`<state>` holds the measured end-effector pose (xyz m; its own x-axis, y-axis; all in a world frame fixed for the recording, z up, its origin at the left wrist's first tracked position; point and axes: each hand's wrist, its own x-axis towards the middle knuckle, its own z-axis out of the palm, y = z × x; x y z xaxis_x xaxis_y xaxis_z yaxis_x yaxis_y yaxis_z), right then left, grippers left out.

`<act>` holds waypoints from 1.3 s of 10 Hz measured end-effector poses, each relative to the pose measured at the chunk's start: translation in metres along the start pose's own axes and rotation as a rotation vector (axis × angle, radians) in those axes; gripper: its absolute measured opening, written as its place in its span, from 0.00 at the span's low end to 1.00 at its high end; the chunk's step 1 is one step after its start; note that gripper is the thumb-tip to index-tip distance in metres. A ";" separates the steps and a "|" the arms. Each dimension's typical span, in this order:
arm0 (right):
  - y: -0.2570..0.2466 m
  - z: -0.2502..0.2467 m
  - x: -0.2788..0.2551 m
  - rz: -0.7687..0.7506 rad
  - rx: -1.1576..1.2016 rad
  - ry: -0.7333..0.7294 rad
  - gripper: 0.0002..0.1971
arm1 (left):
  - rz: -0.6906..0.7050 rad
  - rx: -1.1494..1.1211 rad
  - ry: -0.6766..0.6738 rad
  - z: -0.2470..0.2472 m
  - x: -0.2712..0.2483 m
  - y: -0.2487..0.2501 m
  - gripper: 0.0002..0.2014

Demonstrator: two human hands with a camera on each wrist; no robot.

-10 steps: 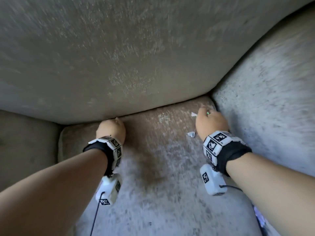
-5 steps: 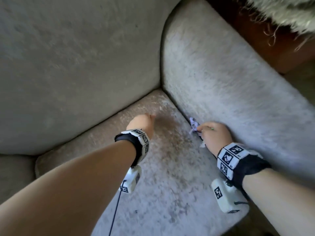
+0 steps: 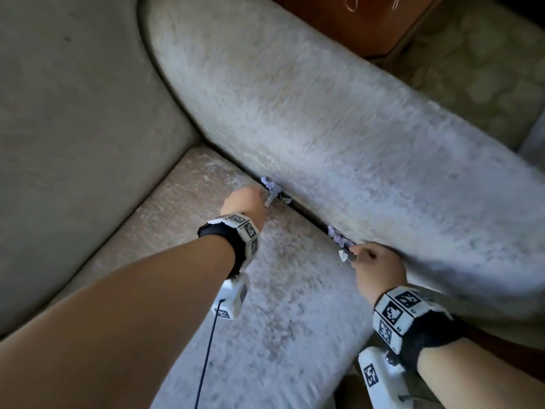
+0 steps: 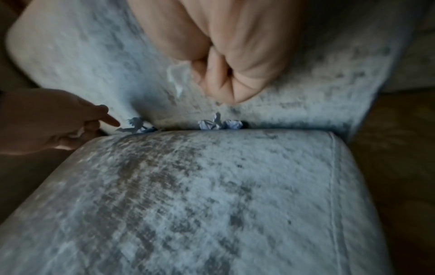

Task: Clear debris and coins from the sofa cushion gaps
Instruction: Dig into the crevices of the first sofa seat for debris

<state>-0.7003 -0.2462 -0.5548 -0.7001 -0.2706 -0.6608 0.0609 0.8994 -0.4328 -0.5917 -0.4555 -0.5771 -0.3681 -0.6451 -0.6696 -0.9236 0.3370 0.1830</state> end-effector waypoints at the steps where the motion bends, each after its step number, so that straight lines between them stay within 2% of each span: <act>1: 0.007 -0.001 0.000 0.146 0.018 0.018 0.17 | 0.029 0.012 -0.003 0.003 0.003 0.008 0.21; 2: 0.013 0.010 0.009 0.227 -0.012 -0.008 0.27 | -0.003 0.018 0.076 0.010 0.009 0.009 0.21; 3: 0.011 0.022 0.023 0.304 -0.062 -0.026 0.34 | -0.120 -0.058 0.128 0.019 0.021 0.015 0.33; 5: -0.004 0.042 0.049 0.279 -0.128 -0.098 0.29 | -0.093 0.076 0.167 0.038 0.053 0.026 0.45; 6: -0.015 0.047 0.062 0.312 -0.190 -0.169 0.34 | -0.056 0.180 0.125 0.049 0.071 0.034 0.40; 7: -0.026 0.053 0.072 0.377 -0.231 -0.179 0.32 | -0.091 0.191 0.123 0.057 0.086 0.037 0.21; 8: -0.030 0.056 0.077 0.347 -0.232 -0.289 0.22 | -0.078 0.207 0.150 0.062 0.091 0.038 0.10; 9: -0.032 0.053 0.078 0.408 -0.256 -0.350 0.21 | -0.112 0.151 0.184 0.062 0.090 0.038 0.10; 10: -0.028 0.052 0.079 0.289 -0.375 -0.403 0.21 | -0.138 0.095 0.184 0.058 0.085 0.038 0.10; 11: -0.022 0.048 0.080 0.266 -0.399 -0.422 0.21 | -0.137 0.047 0.168 0.048 0.072 0.038 0.11; 12: -0.034 0.033 0.067 0.155 -0.544 -0.482 0.20 | -0.113 0.003 0.103 0.032 0.049 0.030 0.15; 13: -0.050 0.020 0.042 0.044 -0.638 -0.454 0.23 | -0.138 -0.071 0.048 0.008 0.020 0.021 0.20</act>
<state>-0.7180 -0.3095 -0.5730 -0.3388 -0.2197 -0.9148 -0.4350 0.8988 -0.0548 -0.6178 -0.4554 -0.5923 -0.2407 -0.7142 -0.6573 -0.9702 0.1951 0.1434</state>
